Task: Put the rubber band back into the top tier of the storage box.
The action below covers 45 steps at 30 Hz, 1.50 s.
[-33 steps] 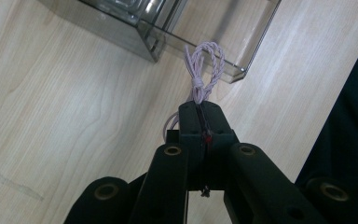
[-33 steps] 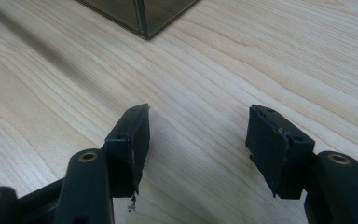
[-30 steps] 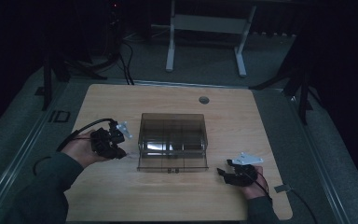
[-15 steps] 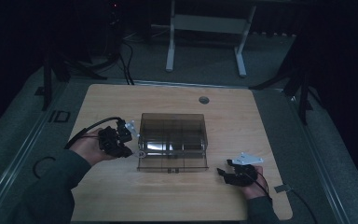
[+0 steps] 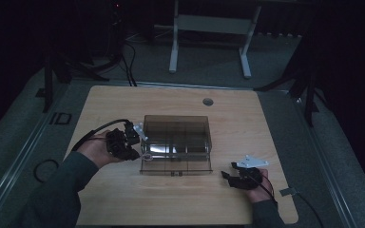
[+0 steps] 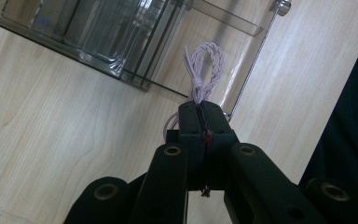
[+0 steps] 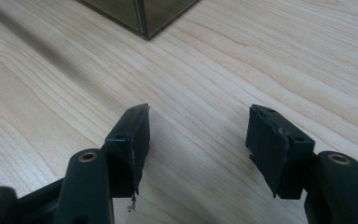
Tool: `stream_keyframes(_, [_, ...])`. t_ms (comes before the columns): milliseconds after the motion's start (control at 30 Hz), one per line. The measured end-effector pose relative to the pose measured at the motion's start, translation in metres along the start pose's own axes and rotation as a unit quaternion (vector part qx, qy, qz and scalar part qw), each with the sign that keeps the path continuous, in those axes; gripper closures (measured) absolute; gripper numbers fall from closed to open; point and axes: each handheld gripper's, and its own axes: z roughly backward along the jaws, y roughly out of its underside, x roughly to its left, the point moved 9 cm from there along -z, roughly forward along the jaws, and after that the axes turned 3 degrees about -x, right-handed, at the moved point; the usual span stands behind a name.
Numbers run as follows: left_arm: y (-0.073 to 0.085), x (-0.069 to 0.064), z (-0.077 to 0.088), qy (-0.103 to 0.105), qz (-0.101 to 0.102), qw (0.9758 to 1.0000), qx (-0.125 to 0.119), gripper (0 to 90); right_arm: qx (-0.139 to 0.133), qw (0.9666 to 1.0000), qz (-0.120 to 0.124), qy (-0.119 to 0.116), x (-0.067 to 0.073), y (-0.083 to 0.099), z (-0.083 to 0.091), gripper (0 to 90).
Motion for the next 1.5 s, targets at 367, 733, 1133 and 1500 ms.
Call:
stream_keyframes(367, [-0.01, -0.004, -0.004, 0.005, -0.008, 0.9999, -0.002, 89.1, 0.0, 1.0, 0.0, 0.0, 0.0, 0.0, 0.0, 39.8])
stream_keyframes(733, [-0.019, -0.007, -0.009, 0.007, -0.011, 0.9999, -0.004, 89.0, 0.0, 1.0, 0.0, -0.001, 0.0, 0.0, 0.0, 39.7])
stream_keyframes(1133, [-0.026, -0.008, -0.015, 0.01, -0.006, 0.9999, -0.004, 88.8, 0.0, 1.0, 0.001, -0.001, 0.0, 0.0, 0.0, 39.7])
stream_keyframes(1500, [-0.03, -0.005, -0.025, -0.006, 0.011, 0.9998, 0.012, 88.6, 0.0, 1.0, 0.001, -0.001, 0.0, 0.0, 0.0, 39.7])
